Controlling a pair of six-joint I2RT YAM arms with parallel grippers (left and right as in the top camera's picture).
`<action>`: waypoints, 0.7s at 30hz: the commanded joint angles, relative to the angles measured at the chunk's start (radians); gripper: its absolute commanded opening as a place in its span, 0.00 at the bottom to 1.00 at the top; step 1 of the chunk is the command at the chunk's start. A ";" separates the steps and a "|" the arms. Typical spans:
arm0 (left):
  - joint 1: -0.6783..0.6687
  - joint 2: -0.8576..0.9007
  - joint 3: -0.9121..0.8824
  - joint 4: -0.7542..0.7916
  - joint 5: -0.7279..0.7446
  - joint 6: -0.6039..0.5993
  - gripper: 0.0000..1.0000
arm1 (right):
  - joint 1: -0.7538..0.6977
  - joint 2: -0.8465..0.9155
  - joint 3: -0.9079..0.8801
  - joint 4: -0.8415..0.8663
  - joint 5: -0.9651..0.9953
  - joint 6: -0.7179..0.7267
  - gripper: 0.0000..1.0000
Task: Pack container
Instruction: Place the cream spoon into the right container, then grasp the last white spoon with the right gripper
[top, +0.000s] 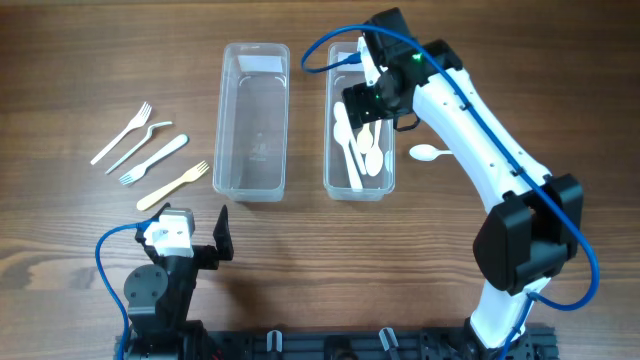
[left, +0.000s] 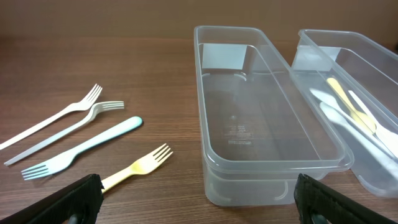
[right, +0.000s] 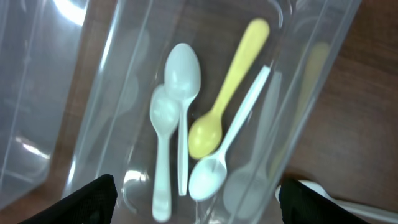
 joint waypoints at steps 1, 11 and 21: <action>-0.004 -0.007 -0.005 0.004 0.016 0.019 1.00 | -0.057 -0.059 0.058 -0.042 -0.055 -0.041 0.83; -0.004 -0.007 -0.005 0.004 0.016 0.019 1.00 | -0.267 -0.180 0.008 -0.230 -0.018 -0.725 0.73; -0.004 -0.007 -0.005 0.004 0.016 0.019 1.00 | -0.417 -0.119 -0.213 -0.050 -0.082 -1.127 0.85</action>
